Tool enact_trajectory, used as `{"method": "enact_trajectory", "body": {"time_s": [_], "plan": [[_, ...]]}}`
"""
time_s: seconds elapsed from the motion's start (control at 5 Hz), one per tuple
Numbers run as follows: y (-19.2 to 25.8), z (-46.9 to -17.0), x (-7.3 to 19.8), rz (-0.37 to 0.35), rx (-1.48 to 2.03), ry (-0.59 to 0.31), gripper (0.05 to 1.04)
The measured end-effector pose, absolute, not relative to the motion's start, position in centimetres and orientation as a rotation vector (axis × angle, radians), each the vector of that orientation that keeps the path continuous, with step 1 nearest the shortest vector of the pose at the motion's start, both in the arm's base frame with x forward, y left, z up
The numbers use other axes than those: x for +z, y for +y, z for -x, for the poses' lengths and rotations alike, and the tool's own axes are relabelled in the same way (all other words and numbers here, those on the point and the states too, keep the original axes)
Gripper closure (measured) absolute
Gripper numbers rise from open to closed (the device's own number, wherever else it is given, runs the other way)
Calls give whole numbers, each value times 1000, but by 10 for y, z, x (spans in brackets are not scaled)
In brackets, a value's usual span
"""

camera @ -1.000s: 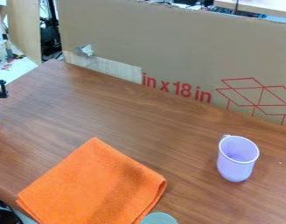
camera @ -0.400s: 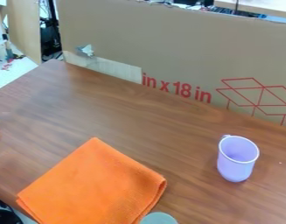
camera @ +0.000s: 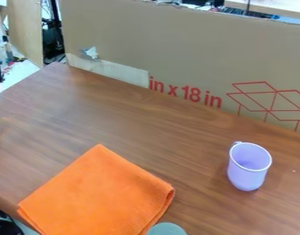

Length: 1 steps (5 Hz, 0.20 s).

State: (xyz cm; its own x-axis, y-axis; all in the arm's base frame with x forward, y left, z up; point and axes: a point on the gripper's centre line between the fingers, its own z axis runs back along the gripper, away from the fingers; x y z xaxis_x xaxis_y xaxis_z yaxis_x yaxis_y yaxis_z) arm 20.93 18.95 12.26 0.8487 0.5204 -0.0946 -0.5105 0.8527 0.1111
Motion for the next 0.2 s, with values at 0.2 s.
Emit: {"method": "enact_trajectory", "body": {"time_s": [0.2], "plan": [[184, -213, 129, -137, 446, 135, 82]]}}
